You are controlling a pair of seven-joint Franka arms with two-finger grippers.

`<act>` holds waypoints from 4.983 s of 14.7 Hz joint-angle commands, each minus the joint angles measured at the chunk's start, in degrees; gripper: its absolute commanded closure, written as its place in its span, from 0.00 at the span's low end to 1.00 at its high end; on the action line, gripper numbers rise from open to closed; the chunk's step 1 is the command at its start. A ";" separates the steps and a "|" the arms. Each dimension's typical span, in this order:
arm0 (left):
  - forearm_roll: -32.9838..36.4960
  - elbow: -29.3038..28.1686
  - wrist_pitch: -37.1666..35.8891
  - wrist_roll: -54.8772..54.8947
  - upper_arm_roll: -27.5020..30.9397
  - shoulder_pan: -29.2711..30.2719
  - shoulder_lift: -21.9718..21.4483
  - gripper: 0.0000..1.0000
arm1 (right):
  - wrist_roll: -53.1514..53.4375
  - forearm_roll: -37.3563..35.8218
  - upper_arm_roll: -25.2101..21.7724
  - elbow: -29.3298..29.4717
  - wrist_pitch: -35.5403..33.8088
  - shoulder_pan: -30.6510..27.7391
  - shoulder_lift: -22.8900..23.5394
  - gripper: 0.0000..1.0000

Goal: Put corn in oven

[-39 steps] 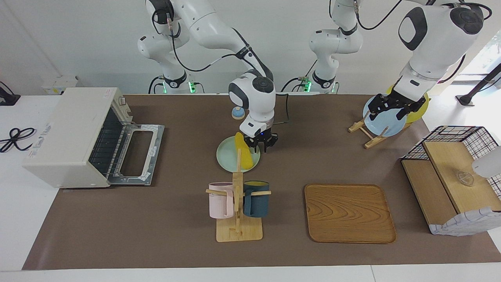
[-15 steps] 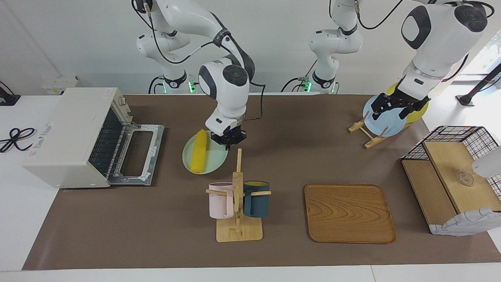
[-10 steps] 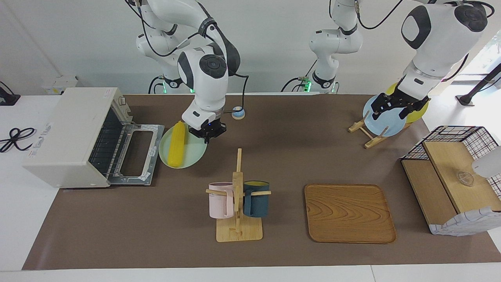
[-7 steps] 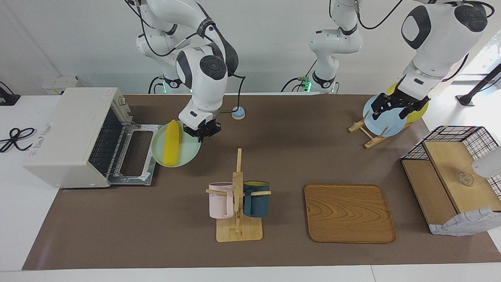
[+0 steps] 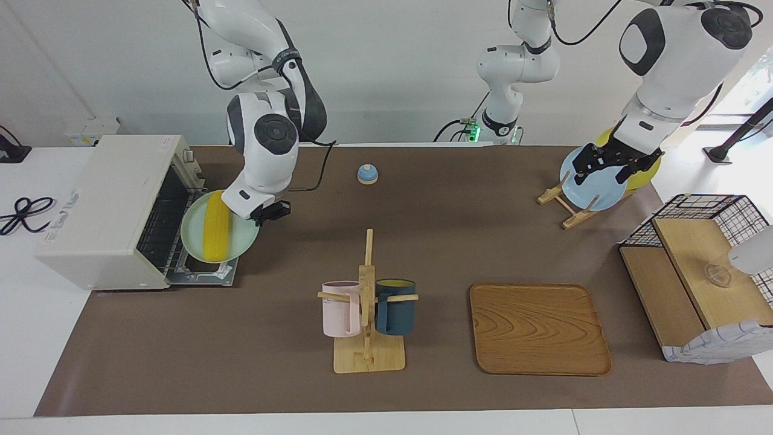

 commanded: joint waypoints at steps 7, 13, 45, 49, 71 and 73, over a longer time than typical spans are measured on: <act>1.23 -0.09 0.44 0.24 -0.49 0.54 -0.50 0.00 | -4.21 -1.76 0.78 -6.31 1.16 -9.87 -3.56 1.00; 1.23 -0.09 0.44 0.24 -0.49 0.54 -0.50 0.00 | -4.21 -1.14 0.78 -10.53 4.05 -11.72 -4.88 1.00; 1.23 -0.09 0.44 0.24 -0.49 0.54 -0.50 0.00 | -4.56 15.82 1.04 -22.05 30.42 -10.49 -6.64 0.46; 1.23 -0.09 0.44 0.24 -0.49 0.54 -0.50 0.00 | -4.65 15.56 0.96 -22.76 30.08 -11.81 -6.91 0.46; 1.23 -0.18 0.44 0.24 -0.49 0.54 -0.50 0.00 | -4.21 14.60 0.96 -23.28 32.10 -13.39 -3.48 1.00; 1.23 -0.09 0.44 0.24 -0.49 0.54 -0.50 0.00 | -4.21 10.49 0.87 -23.02 30.96 -13.83 -3.48 1.00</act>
